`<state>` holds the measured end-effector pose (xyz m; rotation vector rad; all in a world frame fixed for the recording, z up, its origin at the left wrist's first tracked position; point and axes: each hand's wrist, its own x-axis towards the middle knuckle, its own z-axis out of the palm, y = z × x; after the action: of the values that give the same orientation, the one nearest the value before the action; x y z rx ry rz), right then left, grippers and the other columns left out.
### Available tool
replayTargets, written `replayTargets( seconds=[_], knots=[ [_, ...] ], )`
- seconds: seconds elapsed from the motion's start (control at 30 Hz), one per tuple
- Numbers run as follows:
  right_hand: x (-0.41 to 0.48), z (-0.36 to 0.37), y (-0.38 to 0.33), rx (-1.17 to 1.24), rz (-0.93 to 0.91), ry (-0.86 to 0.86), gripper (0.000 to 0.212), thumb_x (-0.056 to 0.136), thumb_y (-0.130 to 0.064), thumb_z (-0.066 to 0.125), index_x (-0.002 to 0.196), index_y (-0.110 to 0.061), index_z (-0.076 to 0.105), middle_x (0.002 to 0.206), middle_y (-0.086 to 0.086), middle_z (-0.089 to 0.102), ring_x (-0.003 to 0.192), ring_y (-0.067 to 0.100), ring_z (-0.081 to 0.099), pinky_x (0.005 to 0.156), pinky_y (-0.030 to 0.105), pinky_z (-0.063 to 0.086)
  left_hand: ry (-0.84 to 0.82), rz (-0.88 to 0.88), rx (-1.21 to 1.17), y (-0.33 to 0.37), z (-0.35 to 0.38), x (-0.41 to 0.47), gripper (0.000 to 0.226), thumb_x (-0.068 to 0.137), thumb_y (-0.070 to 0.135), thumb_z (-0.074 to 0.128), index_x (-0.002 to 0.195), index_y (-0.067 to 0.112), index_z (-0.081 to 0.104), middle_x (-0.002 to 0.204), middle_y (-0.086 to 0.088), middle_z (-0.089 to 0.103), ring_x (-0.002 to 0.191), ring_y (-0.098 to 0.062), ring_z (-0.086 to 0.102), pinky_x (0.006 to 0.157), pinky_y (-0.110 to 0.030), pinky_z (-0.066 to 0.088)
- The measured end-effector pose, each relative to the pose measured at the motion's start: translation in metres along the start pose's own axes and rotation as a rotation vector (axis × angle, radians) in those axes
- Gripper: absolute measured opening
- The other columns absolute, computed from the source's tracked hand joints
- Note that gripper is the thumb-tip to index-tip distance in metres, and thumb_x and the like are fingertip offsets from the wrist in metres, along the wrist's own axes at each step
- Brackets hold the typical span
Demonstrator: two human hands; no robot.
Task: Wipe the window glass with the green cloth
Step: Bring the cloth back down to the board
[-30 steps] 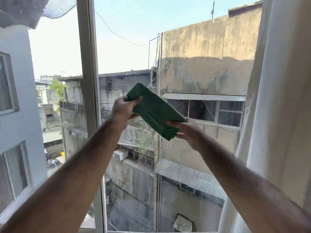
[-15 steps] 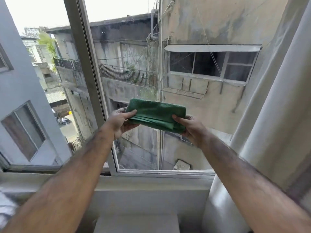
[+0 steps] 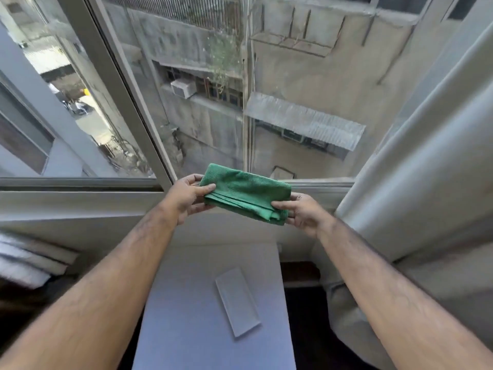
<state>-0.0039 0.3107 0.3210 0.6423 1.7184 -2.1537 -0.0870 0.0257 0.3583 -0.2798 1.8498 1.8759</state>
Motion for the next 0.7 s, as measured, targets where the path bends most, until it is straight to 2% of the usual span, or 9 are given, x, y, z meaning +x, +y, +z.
replayTargets(
  seconds=[0.13, 0.2, 0.33, 0.43, 0.5, 0.57, 0.63, 0.7],
  knots=[
    [0.024, -0.013, 0.081, 0.047, 0.094, 0.029, 0.026, 0.09, 0.0, 0.077, 0.112, -0.012, 0.079, 0.103, 0.006, 0.084, 0.085, 0.018, 0.08, 0.083, 0.028, 0.066, -0.004, -0.102, 0.025, -0.073, -0.005, 0.026, 0.021, 0.093, 0.0, 0.071, 0.094, 0.02, 0.063, 0.091, -0.004, 0.074, 0.067, -0.013, 0.075, 0.063, -0.033, 0.068],
    [0.039, -0.017, 0.127, 0.052, 0.159, 0.037, 0.025, 0.089, 0.0, 0.078, 0.109, -0.014, 0.08, 0.102, 0.005, 0.084, 0.085, 0.017, 0.08, 0.087, 0.029, 0.064, -0.004, -0.149, 0.061, -0.115, -0.008, 0.042, 0.021, 0.094, 0.0, 0.07, 0.095, 0.019, 0.063, 0.092, -0.003, 0.074, 0.069, -0.013, 0.075, 0.066, -0.034, 0.068],
    [0.055, -0.023, 0.216, 0.063, 0.282, 0.088, 0.028, 0.086, 0.004, 0.079, 0.108, -0.014, 0.079, 0.098, 0.003, 0.083, 0.083, 0.013, 0.079, 0.077, 0.026, 0.065, -0.006, -0.226, 0.142, -0.196, -0.012, 0.066, 0.019, 0.096, -0.001, 0.067, 0.099, 0.018, 0.063, 0.092, -0.001, 0.074, 0.07, -0.01, 0.074, 0.065, -0.03, 0.067],
    [0.066, -0.028, 0.281, 0.031, 0.368, 0.105, 0.035, 0.086, 0.005, 0.08, 0.119, -0.007, 0.078, 0.11, 0.009, 0.083, 0.086, 0.012, 0.081, 0.074, 0.023, 0.064, -0.019, -0.291, 0.21, -0.254, -0.016, 0.088, 0.022, 0.097, -0.002, 0.066, 0.113, 0.012, 0.063, 0.095, -0.003, 0.073, 0.07, -0.008, 0.073, 0.06, -0.026, 0.066],
    [0.072, -0.026, 0.32, 0.021, 0.424, 0.118, 0.036, 0.086, 0.006, 0.08, 0.121, -0.001, 0.076, 0.114, 0.015, 0.082, 0.081, 0.013, 0.081, 0.067, 0.021, 0.065, -0.033, -0.326, 0.288, -0.288, -0.018, 0.105, 0.028, 0.096, -0.001, 0.067, 0.121, 0.011, 0.063, 0.102, -0.005, 0.073, 0.076, -0.011, 0.072, 0.059, -0.024, 0.064],
    [0.079, -0.018, 0.359, 0.029, 0.481, 0.145, 0.031, 0.087, 0.007, 0.079, 0.118, 0.001, 0.075, 0.111, 0.018, 0.082, 0.073, 0.013, 0.081, 0.063, 0.021, 0.066, -0.043, -0.358, 0.379, -0.318, -0.02, 0.124, 0.03, 0.097, 0.0, 0.067, 0.124, 0.011, 0.062, 0.102, -0.003, 0.072, 0.082, -0.013, 0.069, 0.064, -0.028, 0.061],
    [0.085, -0.009, 0.397, 0.046, 0.527, 0.185, 0.031, 0.088, 0.005, 0.08, 0.118, 0.003, 0.074, 0.111, 0.02, 0.082, 0.072, 0.015, 0.081, 0.064, 0.022, 0.068, -0.046, -0.375, 0.454, -0.347, -0.022, 0.142, 0.028, 0.096, 0.001, 0.068, 0.123, 0.009, 0.065, 0.103, -0.003, 0.073, 0.089, -0.018, 0.071, 0.072, -0.03, 0.059],
    [0.089, -0.002, 0.429, 0.055, 0.557, 0.226, 0.034, 0.088, 0.003, 0.081, 0.121, 0.004, 0.074, 0.115, 0.021, 0.082, 0.084, 0.021, 0.083, 0.07, 0.024, 0.069, -0.05, -0.366, 0.537, -0.371, -0.022, 0.155, 0.025, 0.095, 0.0, 0.069, 0.119, 0.007, 0.068, 0.11, -0.009, 0.075, 0.09, -0.021, 0.072, 0.073, -0.03, 0.06]
  ],
)
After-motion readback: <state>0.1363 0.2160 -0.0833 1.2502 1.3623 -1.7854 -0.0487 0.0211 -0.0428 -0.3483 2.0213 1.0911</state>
